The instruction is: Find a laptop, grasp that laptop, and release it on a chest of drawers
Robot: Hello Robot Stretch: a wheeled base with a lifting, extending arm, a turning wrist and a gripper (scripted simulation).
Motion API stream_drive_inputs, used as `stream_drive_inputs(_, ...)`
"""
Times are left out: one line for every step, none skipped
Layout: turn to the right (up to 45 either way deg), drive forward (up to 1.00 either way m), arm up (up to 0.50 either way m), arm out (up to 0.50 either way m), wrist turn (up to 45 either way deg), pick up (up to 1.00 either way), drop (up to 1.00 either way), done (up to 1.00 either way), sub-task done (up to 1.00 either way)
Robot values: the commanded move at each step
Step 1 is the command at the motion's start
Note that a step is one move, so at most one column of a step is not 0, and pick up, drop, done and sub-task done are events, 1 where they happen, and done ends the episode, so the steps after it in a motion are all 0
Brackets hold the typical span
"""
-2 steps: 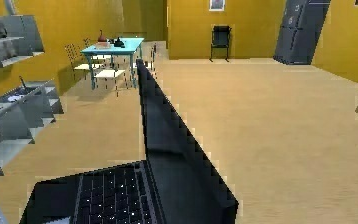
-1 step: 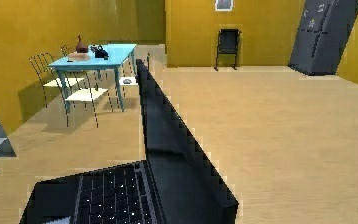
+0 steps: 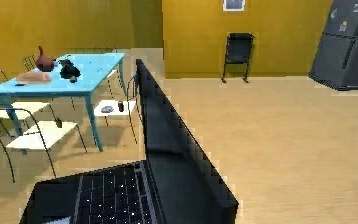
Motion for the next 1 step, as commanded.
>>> stream_drive_inputs(0.0, 1.0, 0.0, 0.0, 0.0, 0.0, 0.0, 0.0, 0.0)
